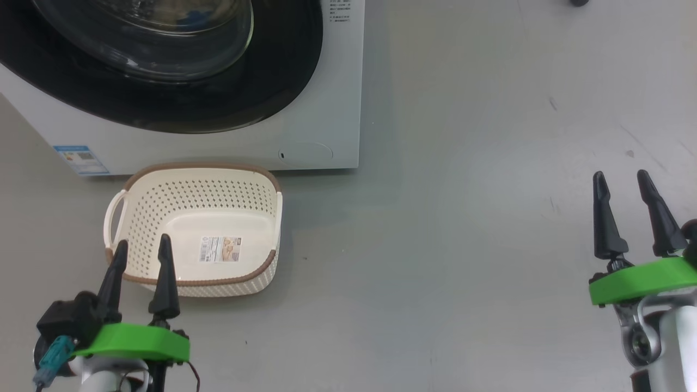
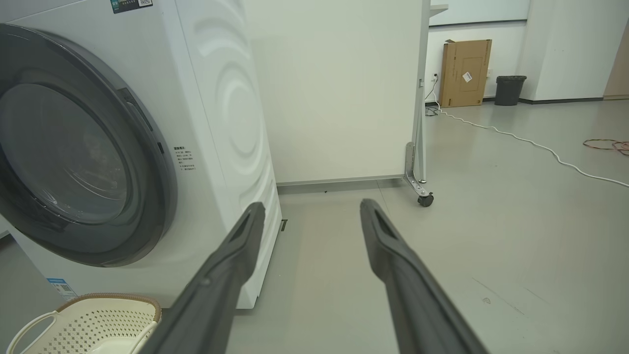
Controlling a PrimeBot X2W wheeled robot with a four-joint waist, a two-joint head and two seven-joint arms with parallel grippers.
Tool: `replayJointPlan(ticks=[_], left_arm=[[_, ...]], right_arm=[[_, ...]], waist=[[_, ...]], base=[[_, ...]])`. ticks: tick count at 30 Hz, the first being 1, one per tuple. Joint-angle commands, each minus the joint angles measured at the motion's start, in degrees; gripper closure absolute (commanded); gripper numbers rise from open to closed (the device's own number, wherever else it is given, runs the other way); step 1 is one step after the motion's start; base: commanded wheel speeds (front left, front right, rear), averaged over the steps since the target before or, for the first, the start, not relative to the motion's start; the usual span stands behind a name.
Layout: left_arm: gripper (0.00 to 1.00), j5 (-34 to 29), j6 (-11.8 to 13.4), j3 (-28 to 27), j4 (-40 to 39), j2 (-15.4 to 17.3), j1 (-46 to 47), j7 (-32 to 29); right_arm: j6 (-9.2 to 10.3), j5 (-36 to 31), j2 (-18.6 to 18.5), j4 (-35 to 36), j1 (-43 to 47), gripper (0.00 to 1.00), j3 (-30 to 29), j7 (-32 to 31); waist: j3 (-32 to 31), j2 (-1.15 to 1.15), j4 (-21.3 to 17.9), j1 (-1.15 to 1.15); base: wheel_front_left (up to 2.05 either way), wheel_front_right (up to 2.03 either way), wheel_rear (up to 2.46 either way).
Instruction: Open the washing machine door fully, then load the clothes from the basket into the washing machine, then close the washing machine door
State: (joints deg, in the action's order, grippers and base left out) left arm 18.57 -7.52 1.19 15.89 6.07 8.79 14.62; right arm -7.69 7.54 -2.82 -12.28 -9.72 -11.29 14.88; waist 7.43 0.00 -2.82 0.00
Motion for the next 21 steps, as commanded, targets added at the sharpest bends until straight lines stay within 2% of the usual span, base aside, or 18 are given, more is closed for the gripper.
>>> replayJointPlan(ticks=[1,21], left_arm=[[0.0,-0.8,0.0,-2.3,-1.8,0.8,0.9,0.4],[0.0,-2.9,0.0,-2.7,-1.3,0.7,0.7,0.4]], right_arm=[[0.2,-0.2,-0.1,1.6,-0.5,0.0,1.3,0.1],[0.2,-0.2,-0.1,1.8,-0.4,0.0,1.7,0.1]], waist=[[-0.1,0.0,0.0,0.0],[-0.1,0.0,0.3,0.0]], base=[[0.0,0.0,0.0],[0.0,0.0,0.0]])
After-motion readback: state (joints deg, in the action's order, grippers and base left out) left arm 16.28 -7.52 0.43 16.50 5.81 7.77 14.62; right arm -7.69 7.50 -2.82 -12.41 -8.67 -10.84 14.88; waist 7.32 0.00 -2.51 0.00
